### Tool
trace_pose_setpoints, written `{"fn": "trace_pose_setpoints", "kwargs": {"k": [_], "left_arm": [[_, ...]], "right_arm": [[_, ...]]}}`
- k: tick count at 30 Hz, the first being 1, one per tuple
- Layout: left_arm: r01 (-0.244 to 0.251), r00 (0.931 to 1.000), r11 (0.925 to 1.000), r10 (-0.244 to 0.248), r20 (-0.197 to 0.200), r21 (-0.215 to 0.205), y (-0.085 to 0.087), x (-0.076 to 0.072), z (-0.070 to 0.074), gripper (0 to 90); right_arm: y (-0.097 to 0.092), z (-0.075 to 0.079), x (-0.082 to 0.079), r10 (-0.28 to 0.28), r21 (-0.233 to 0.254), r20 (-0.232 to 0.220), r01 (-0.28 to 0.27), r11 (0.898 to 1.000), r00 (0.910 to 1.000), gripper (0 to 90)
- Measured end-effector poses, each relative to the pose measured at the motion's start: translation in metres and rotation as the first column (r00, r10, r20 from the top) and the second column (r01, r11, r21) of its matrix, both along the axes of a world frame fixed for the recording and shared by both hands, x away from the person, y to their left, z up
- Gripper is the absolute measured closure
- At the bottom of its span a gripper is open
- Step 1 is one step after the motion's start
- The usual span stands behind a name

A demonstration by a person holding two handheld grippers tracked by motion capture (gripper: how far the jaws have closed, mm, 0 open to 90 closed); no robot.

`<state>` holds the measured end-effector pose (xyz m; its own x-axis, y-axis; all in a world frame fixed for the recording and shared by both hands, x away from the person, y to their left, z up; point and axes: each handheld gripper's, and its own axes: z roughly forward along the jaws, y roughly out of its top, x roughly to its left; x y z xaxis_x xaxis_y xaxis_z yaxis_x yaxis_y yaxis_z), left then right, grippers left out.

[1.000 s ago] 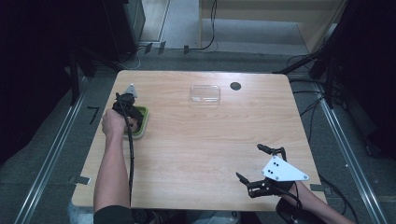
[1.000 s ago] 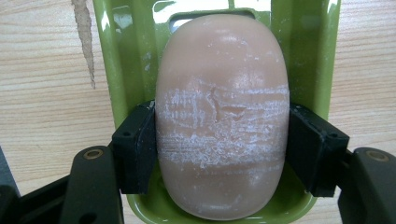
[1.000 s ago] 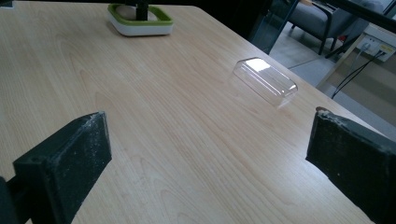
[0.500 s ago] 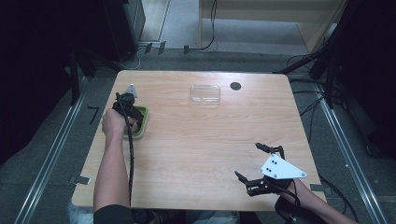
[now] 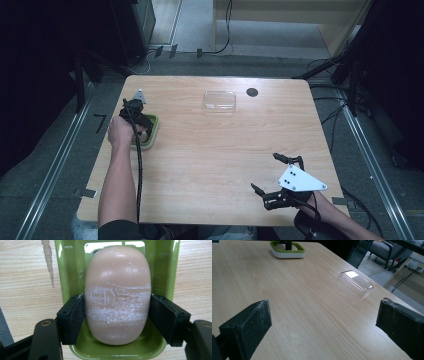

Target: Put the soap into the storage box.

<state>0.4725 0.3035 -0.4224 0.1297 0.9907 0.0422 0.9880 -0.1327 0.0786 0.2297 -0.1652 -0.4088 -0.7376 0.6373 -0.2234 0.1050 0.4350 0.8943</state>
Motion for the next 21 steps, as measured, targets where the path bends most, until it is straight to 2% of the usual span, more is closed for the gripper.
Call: {"fn": "trace_pose_setpoints", "kwargs": {"k": [5,13,21], "left_arm": [[-0.004,0.9999,0.9999,0.004,0.01,0.012,-0.001,-0.001,0.006,17.6],[-0.012,0.9998,0.9997,0.013,0.012,-0.023,-0.004,-0.008,0.014,13.5],[0.014,0.9996,0.9997,-0.014,0.025,-0.021,-0.007,-0.022,0.025,7.9]], "right_arm": [[-0.001,0.0,0.001,-0.003,0.0,-0.005,0.003,1.0,1.0,0.0],[-0.003,-0.001,0.002,-0.001,0.003,-0.008,0.001,1.0,1.0,0.0],[-0.004,-0.001,0.001,-0.002,0.012,-0.009,0.002,1.0,1.0,0.0]]}}
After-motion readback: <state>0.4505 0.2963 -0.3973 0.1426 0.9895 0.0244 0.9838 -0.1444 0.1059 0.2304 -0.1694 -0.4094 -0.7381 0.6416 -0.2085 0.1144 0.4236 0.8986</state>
